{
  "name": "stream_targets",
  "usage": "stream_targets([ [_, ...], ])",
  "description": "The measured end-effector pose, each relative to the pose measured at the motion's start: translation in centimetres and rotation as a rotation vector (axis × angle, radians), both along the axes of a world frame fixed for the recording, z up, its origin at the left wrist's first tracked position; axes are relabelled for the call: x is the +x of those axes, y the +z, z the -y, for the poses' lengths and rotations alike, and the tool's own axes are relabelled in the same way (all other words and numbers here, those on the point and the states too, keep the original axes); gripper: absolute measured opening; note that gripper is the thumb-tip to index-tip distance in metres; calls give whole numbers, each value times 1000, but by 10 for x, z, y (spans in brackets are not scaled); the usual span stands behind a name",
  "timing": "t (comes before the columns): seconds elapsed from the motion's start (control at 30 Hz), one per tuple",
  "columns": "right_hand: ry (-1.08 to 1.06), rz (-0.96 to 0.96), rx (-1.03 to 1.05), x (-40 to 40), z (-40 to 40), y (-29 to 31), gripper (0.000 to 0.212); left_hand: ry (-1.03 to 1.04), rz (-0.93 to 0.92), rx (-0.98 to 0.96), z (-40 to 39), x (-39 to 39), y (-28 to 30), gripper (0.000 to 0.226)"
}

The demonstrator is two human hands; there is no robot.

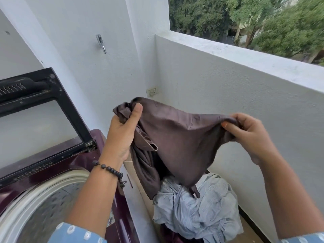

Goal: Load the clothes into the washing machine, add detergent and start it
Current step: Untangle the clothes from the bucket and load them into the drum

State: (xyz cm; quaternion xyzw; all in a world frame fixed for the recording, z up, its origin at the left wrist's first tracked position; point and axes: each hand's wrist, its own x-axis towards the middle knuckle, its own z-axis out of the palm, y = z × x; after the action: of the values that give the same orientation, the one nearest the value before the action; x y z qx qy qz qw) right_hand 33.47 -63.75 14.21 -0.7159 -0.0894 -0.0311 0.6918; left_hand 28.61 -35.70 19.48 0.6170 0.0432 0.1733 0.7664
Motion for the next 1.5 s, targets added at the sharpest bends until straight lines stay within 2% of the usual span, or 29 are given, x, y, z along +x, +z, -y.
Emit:
stream_targets([
  [0.2, 209, 124, 74, -19, -60, 32, 31, -249, -80, 157, 32, 2, -18, 23],
  [0.3, 284, 136, 105, -28, -82, 39, 25, -400, -51, 244, 46, -1, -26, 48],
  [0.4, 407, 49, 152, -32, -77, 43, 40, -369, -17, 226, 50, -3, -27, 46],
  [0.47, 515, 3, 182, -37, -72, 43, 56, -220, -43, 190, 48, -3, -25, 34],
  [0.5, 536, 17, 158, -41, -72, 41, 63, -148, -62, 158, 48, -3, -24, 26],
  [0.57, 463, 124, -22, -45, -74, 32, 82, -38, -110, 94, 48, -1, -22, 19],
  [0.67, 351, 199, -291, -45, -82, 8, 125, 72, -149, -64, 47, -2, -13, 7],
  [0.73, 410, 175, -342, -46, -93, -11, 142, 48, -175, -302, 48, -4, -2, 15],
  [0.8, 469, 170, -324, -51, -110, -27, 146, -50, -156, -510, 50, -8, 12, 25],
  [0.83, 481, 161, -241, -55, -118, -30, 142, -90, -141, -576, 50, -11, 18, 27],
  [0.87, 469, 152, -133, -57, -124, -31, 129, -116, -121, -615, 49, -13, 23, 27],
  [0.93, 431, 148, 48, -58, -129, -27, 82, -120, -95, -640, 42, -19, 29, 27],
  [1.0, 434, 143, 63, -59, -131, -18, 39, -59, -91, -624, 32, -25, 33, 31],
  [1.03, 443, 136, 40, -58, -131, -16, 27, -27, -108, -597, 25, -29, 35, 30],
  [1.1, 450, 116, -32, -55, -128, -9, 15, 25, -207, -489, 6, -35, 33, 16],
  [1.13, 443, 116, -110, -51, -126, -6, 9, 51, -246, -438, -5, -38, 32, 20],
  [1.2, 433, 148, -348, -42, -121, 4, 4, 144, -216, -293, -30, -47, 28, 52],
  [1.27, 450, 171, -613, -36, -120, 18, 4, 330, -85, 2, -48, -64, 33, 75],
  [1.33, 480, 178, -827, -40, -129, 31, 10, 380, 75, 427, -59, -85, 42, 82],
  [1.37, 494, 188, -919, -45, -138, 36, 11, 285, 126, 620, -59, -95, 48, 87],
  [1.4, 508, 213, -994, -50, -147, 41, 12, 145, 102, 799, -56, -101, 51, 97],
  [1.5, 599, 333, -1100, -70, -185, 54, 12, -304, -230, 1356, -45, -110, 40, 132],
])
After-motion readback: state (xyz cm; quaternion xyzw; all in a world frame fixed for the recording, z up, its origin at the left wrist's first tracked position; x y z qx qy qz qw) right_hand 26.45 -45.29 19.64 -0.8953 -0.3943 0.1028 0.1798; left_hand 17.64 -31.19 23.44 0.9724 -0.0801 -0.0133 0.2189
